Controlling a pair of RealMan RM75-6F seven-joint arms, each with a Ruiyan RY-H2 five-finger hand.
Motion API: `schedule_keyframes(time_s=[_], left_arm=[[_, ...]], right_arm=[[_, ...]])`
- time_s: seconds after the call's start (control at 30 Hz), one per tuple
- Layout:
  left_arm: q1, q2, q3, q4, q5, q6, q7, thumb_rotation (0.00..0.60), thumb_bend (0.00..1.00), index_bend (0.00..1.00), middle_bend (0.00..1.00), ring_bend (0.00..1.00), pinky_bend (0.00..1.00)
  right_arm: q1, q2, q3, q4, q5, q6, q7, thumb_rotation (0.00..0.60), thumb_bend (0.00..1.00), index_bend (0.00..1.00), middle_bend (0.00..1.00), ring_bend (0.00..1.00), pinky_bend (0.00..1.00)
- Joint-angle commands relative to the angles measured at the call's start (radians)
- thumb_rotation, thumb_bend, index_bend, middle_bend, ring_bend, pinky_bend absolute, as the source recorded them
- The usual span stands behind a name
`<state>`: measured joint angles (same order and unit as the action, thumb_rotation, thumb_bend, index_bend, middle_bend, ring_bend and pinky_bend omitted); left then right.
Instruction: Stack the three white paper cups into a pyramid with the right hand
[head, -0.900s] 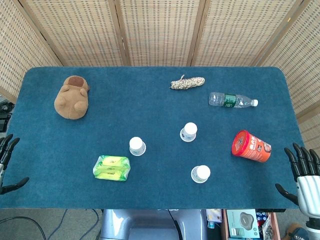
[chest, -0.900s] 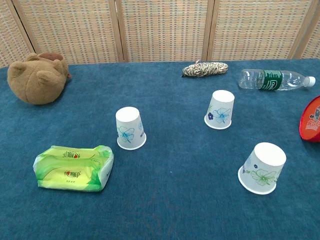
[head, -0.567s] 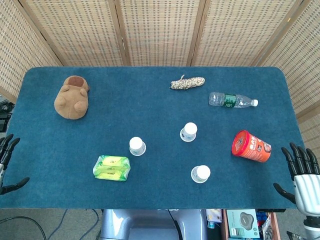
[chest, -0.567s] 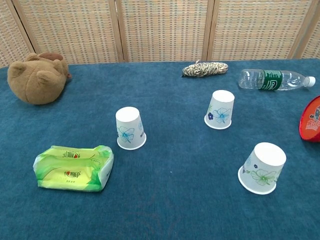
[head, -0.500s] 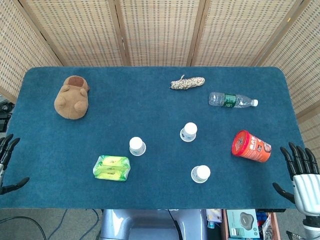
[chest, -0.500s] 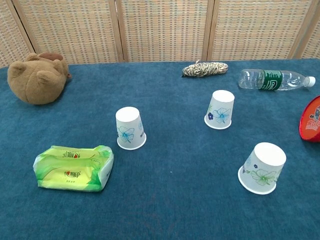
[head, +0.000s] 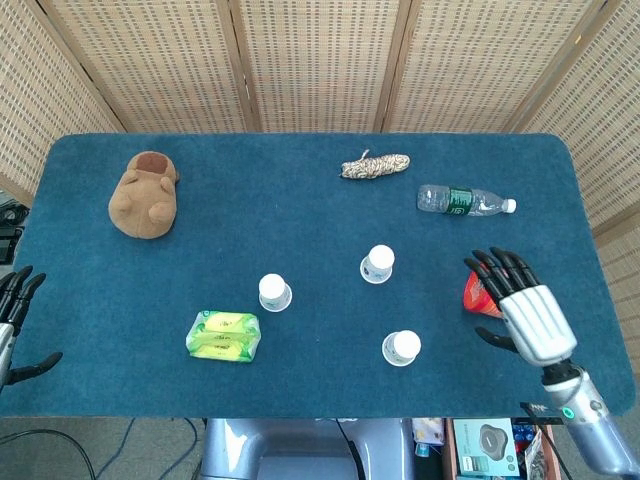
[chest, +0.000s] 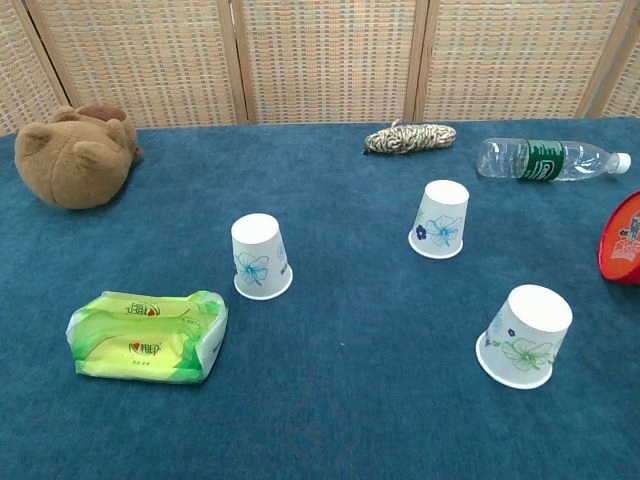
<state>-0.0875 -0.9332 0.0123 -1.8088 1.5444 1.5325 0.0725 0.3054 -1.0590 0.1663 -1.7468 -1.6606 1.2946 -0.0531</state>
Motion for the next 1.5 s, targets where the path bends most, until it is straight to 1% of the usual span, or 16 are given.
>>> schedule_keyframes(time_s=[0.03,0.1,0.17,0.33,0.47,0.63,0.77,0.97,1.13,1.2,1.3,1.4,1.5], left_arm=[[-0.008,-0.004,-0.01,0.004,-0.024,-0.02,0.002,0.6,0.1,0.0,0.0,0.0,0.0],[-0.015,-0.005,-0.018,0.006,-0.043,-0.037,0.004,0.6,0.1,0.0,0.0,0.0,0.0],[-0.02,-0.007,-0.022,0.007,-0.056,-0.048,0.007,0.6,0.1,0.0,0.0,0.0,0.0],[-0.032,-0.012,-0.035,0.009,-0.086,-0.076,0.019,0.6,0.1,0.0,0.0,0.0,0.0],[-0.037,-0.02,-0.045,0.017,-0.104,-0.084,0.027,0.6,0.1,0.0,0.0,0.0,0.0],[-0.045,-0.024,-0.054,0.022,-0.125,-0.1,0.028,0.6,0.1,0.0,0.0,0.0,0.0],[-0.053,-0.026,-0.06,0.026,-0.146,-0.123,0.028,0.6,0.1,0.0,0.0,0.0,0.0],[-0.062,-0.027,-0.066,0.033,-0.17,-0.146,0.027,0.6,0.1,0.0,0.0,0.0,0.0],[-0.069,-0.028,-0.072,0.037,-0.185,-0.161,0.029,0.6,0.1,0.0,0.0,0.0,0.0],[-0.072,-0.03,-0.072,0.037,-0.187,-0.168,0.032,0.6,0.1,0.0,0.0,0.0,0.0],[-0.075,-0.031,-0.07,0.037,-0.187,-0.175,0.035,0.6,0.1,0.0,0.0,0.0,0.0],[-0.075,-0.03,-0.07,0.035,-0.185,-0.175,0.035,0.6,0.1,0.0,0.0,0.0,0.0],[-0.073,-0.028,-0.069,0.033,-0.182,-0.173,0.033,0.6,0.1,0.0,0.0,0.0,0.0]], right_arm=[[0.172,-0.031,0.079,-0.021,0.154,-0.234,0.02,0.6,0.0,0.13,0.21,0.11,0.23],[0.234,-0.075,0.103,0.006,0.234,-0.316,-0.026,0.6,0.0,0.13,0.21,0.12,0.23],[0.274,-0.111,0.114,0.032,0.291,-0.368,-0.054,0.6,0.0,0.13,0.22,0.12,0.23],[0.377,-0.234,0.134,0.149,0.458,-0.474,-0.129,0.6,0.08,0.15,0.23,0.13,0.24],[0.427,-0.301,0.135,0.228,0.531,-0.511,-0.164,0.6,0.14,0.16,0.24,0.14,0.25],[0.473,-0.356,0.129,0.301,0.596,-0.545,-0.2,0.6,0.16,0.17,0.25,0.15,0.26],[0.519,-0.404,0.124,0.361,0.654,-0.578,-0.226,0.6,0.19,0.21,0.27,0.17,0.28],[0.563,-0.45,0.108,0.434,0.717,-0.617,-0.255,0.6,0.27,0.28,0.32,0.22,0.33],[0.578,-0.476,0.096,0.484,0.743,-0.615,-0.26,0.6,0.33,0.4,0.45,0.35,0.46],[0.577,-0.481,0.092,0.497,0.741,-0.61,-0.251,0.6,0.36,0.43,0.48,0.38,0.49],[0.575,-0.486,0.089,0.507,0.73,-0.601,-0.234,0.6,0.4,0.45,0.51,0.41,0.52],[0.57,-0.486,0.085,0.504,0.708,-0.588,-0.214,0.6,0.41,0.45,0.51,0.41,0.52],[0.562,-0.469,0.083,0.472,0.678,-0.571,-0.192,0.6,0.41,0.45,0.51,0.41,0.52]])
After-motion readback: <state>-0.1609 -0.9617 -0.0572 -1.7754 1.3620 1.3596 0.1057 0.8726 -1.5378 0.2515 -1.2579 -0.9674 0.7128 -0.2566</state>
